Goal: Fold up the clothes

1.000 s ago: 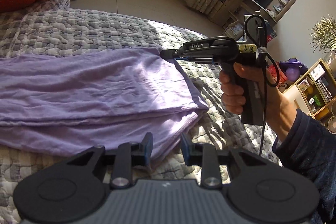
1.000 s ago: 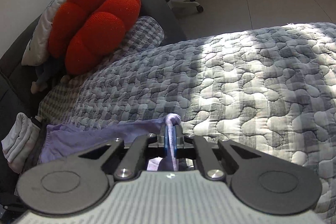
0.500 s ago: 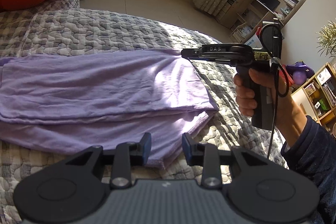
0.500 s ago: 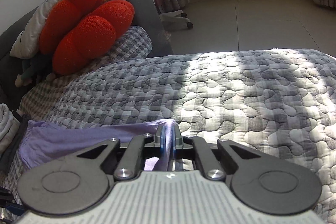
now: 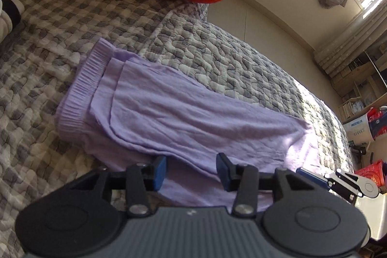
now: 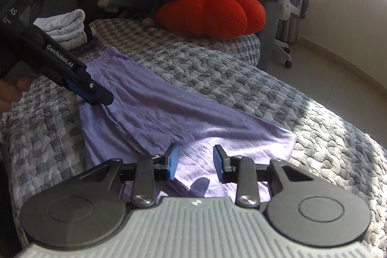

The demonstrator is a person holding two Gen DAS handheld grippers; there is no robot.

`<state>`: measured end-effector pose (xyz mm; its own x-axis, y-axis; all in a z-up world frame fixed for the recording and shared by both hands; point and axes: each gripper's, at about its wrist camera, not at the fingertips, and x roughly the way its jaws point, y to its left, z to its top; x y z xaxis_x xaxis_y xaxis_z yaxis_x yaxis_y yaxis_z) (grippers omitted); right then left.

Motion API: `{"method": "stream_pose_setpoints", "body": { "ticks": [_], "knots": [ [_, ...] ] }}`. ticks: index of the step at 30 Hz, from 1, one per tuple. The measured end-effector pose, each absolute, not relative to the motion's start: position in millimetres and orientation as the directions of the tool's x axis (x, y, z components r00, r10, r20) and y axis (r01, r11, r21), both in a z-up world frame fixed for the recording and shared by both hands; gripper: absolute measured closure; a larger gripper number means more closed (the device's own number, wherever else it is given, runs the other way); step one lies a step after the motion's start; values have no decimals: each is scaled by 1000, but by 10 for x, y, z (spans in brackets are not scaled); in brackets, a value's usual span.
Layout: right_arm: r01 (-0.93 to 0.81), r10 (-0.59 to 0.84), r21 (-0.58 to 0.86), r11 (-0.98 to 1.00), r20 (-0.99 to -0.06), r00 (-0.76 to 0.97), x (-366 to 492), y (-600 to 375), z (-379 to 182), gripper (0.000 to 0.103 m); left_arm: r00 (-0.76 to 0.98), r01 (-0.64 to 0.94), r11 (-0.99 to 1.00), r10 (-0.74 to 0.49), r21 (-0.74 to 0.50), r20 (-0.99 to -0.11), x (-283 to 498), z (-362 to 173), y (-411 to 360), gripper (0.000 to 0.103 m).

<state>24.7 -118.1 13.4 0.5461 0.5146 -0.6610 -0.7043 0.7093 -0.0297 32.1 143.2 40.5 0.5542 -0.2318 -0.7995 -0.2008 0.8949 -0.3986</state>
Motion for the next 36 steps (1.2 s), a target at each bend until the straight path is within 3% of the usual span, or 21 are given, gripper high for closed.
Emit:
{"method": "stream_pose_setpoints", "body": {
  "ticks": [8, 14, 18, 21, 24, 26, 29, 36],
  "knots": [
    [-793, 526, -41, 608, -727, 441, 161, -1238, 152, 82, 571, -259, 871, -210, -417, -793, 280, 476, 1532, 58],
    [-719, 540, -10, 695, -654, 530, 192, -1257, 267, 82, 641, -154, 888, -243, -433, -728, 242, 596, 1436, 54],
    [-691, 472, -6, 723, -725, 501, 329, -1190, 112, 82, 630, -173, 925, -160, -339, -760, 353, 483, 1414, 51],
    [-700, 443, -25, 713, -759, 477, 327, -1183, 146, 82, 595, -203, 943, -94, -263, -798, 415, 359, 1459, 63],
    [-700, 433, -3, 714, -784, 445, 344, -1254, 175, 78, 599, -219, 937, -92, -273, -796, 395, 377, 1524, 66],
    [-690, 437, 10, 724, -780, 448, 345, -1334, 164, 70, 598, -226, 935, -88, -273, -797, 376, 387, 1544, 67],
    [-662, 451, 48, 748, -768, 454, 352, -1408, 188, 66, 596, -203, 947, -82, -250, -798, 380, 384, 1497, 66],
    [-500, 425, 93, 861, -671, 607, 450, -1529, 453, 65, 598, -167, 966, -61, -199, -799, 379, 396, 1402, 61]
  ]
}}
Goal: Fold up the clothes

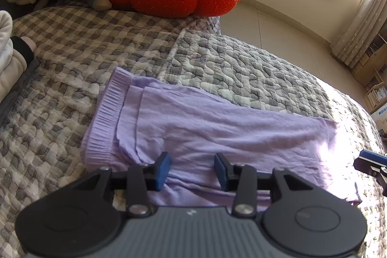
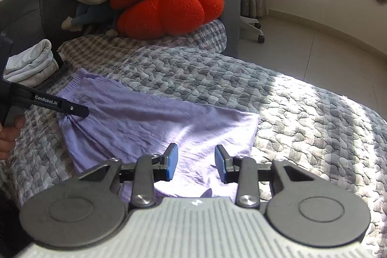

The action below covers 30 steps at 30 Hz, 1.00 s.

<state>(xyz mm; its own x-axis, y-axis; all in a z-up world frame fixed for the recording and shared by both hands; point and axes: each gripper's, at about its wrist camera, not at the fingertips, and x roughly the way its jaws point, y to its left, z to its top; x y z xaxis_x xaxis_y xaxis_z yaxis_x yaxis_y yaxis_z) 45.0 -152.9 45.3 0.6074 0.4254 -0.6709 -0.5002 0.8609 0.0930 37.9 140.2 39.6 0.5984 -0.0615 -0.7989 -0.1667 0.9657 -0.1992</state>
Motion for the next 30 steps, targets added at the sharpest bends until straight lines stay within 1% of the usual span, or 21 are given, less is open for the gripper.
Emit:
{"method": "stream_pose_setpoints", "body": {
  "ticks": [2, 5, 8, 11, 14, 16, 19, 21, 23, 26, 29, 30],
  "knots": [
    [-505, 417, 81, 859, -685, 598, 470, -1487, 414, 65, 599, -167, 963, -70, -210, -798, 377, 391, 1421, 60],
    [-550, 354, 17, 835, -783, 512, 484, -1361, 211, 65, 598, -163, 965, -70, -207, -798, 376, 387, 1416, 60],
    [-597, 319, -39, 801, -817, 481, 435, -1342, 222, 63, 597, -152, 970, -63, -190, -799, 369, 381, 1391, 59],
    [-623, 322, -24, 782, -839, 438, 416, -1448, 235, 63, 595, -145, 972, -63, -184, -801, 365, 381, 1379, 57],
    [-632, 337, -9, 775, -840, 425, 391, -1543, 211, 62, 593, -142, 971, -73, -193, -802, 364, 382, 1383, 54],
    [-630, 330, -18, 776, -839, 432, 379, -1538, 224, 61, 592, -141, 971, -74, -193, -803, 362, 385, 1375, 53],
    [-625, 316, -37, 780, -838, 445, 363, -1515, 252, 56, 590, -139, 971, -78, -196, -804, 360, 394, 1365, 51],
    [-614, 323, -43, 788, -821, 471, 355, -1490, 283, 56, 589, -140, 970, -81, -201, -804, 360, 402, 1364, 50],
    [-616, 353, -37, 787, -792, 498, 333, -1446, 328, 56, 588, -138, 968, -90, -209, -804, 357, 410, 1365, 47],
    [-640, 401, -30, 768, -756, 517, 279, -1331, 365, 56, 583, -134, 967, -98, -215, -806, 359, 399, 1372, 45],
    [-671, 393, -48, 740, -778, 490, 271, -1224, 256, 55, 580, -135, 966, -104, -221, -808, 368, 391, 1390, 45],
    [-674, 385, -56, 736, -785, 486, 276, -1217, 209, 53, 579, -135, 966, -105, -222, -808, 367, 392, 1393, 45]
  ]
}}
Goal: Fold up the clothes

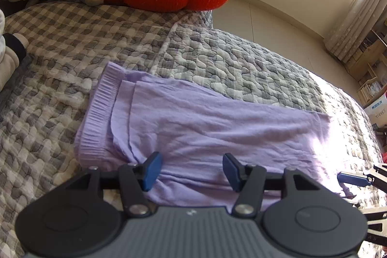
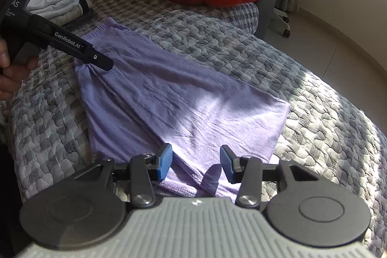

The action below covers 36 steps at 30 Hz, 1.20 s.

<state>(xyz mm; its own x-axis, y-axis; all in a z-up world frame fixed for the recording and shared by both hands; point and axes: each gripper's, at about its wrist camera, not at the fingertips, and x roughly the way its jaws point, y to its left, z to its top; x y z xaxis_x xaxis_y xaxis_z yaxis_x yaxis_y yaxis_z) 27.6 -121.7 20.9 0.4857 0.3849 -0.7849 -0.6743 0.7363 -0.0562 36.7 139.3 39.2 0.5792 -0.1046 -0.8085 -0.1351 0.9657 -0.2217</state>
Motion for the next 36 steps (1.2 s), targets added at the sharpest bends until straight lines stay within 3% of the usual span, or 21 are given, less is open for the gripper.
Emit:
{"method": "stream_pose_setpoints", "body": {
  "ticks": [5, 13, 18, 28, 33, 36],
  "knots": [
    [-676, 387, -21, 737, -807, 446, 338, -1328, 169, 46, 568, -138, 960, -126, -245, -814, 394, 429, 1455, 45],
    [-678, 356, -34, 734, -831, 427, 175, -1481, 202, 45, 684, -315, 847, -110, -428, -721, 285, 747, 2413, 45],
    [-655, 290, -84, 751, -849, 442, 88, -1415, 154, 36, 683, -361, 766, -171, -531, -710, 275, 675, 2614, 46],
    [-381, 184, -30, 924, -838, 513, -20, -1517, 331, 31, 675, -220, 861, -205, -458, -709, 225, 741, 2152, 45],
    [-156, 282, 237, 959, -753, 594, -221, -1759, 611, 31, 671, -136, 905, -215, -403, -710, 133, 787, 1798, 45],
    [-96, 258, 255, 962, -742, 619, -269, -1702, 682, 31, 663, -89, 905, -258, -416, -703, 78, 803, 1640, 45]
  ]
}}
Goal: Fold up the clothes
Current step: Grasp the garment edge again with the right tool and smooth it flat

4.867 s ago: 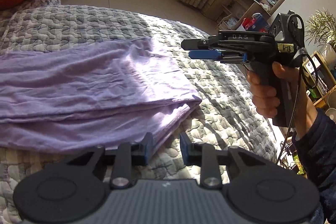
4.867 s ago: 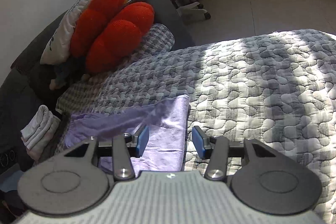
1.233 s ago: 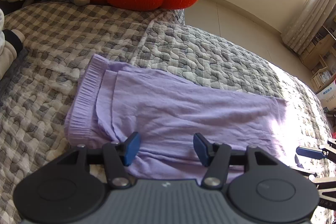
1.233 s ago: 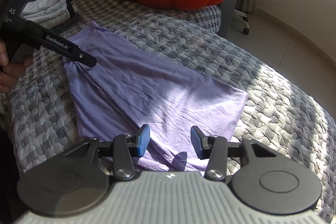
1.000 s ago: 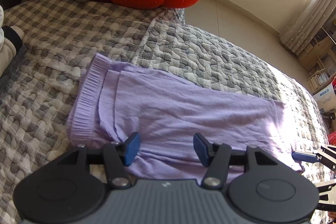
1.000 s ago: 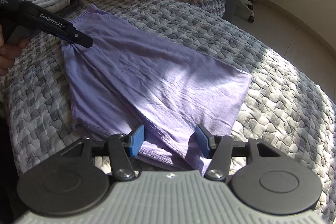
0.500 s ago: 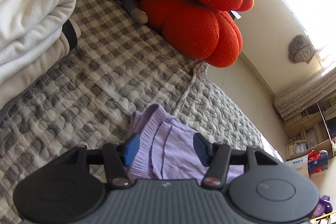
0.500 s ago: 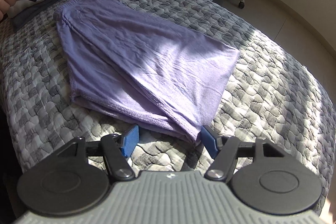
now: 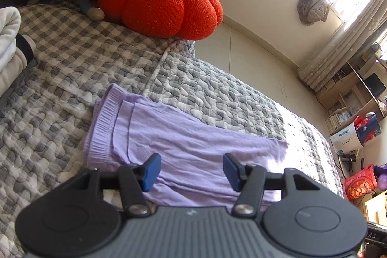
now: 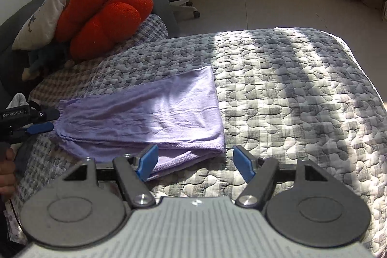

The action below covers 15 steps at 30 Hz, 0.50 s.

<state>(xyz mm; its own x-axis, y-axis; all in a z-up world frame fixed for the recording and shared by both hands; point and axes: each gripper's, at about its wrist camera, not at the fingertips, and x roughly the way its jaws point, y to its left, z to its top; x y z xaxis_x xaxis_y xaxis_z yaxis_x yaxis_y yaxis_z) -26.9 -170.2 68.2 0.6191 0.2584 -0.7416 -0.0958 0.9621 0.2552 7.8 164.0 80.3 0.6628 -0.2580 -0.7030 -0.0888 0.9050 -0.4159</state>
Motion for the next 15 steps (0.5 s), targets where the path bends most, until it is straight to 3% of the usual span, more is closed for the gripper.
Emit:
{"method": "stream_pose_setpoints", "body": {
  "ticks": [4, 8, 9, 15],
  "knots": [
    [-219, 334, 253, 942, -686, 646, -328, -1439, 747, 32, 661, -74, 924, -236, -375, -712, 62, 777, 1560, 45],
    [-428, 491, 255, 867, -585, 646, -458, -1081, 568, 54, 620, -121, 933, -196, -339, -760, 126, 655, 1664, 45],
    [-487, 514, 218, 846, -575, 636, -511, -954, 514, 60, 624, -131, 932, -187, -338, -758, 125, 661, 1728, 45],
    [-702, 553, -59, 710, -572, 606, -699, -527, 285, 60, 628, -205, 904, -172, -375, -759, 33, 676, 2089, 45]
  ]
}}
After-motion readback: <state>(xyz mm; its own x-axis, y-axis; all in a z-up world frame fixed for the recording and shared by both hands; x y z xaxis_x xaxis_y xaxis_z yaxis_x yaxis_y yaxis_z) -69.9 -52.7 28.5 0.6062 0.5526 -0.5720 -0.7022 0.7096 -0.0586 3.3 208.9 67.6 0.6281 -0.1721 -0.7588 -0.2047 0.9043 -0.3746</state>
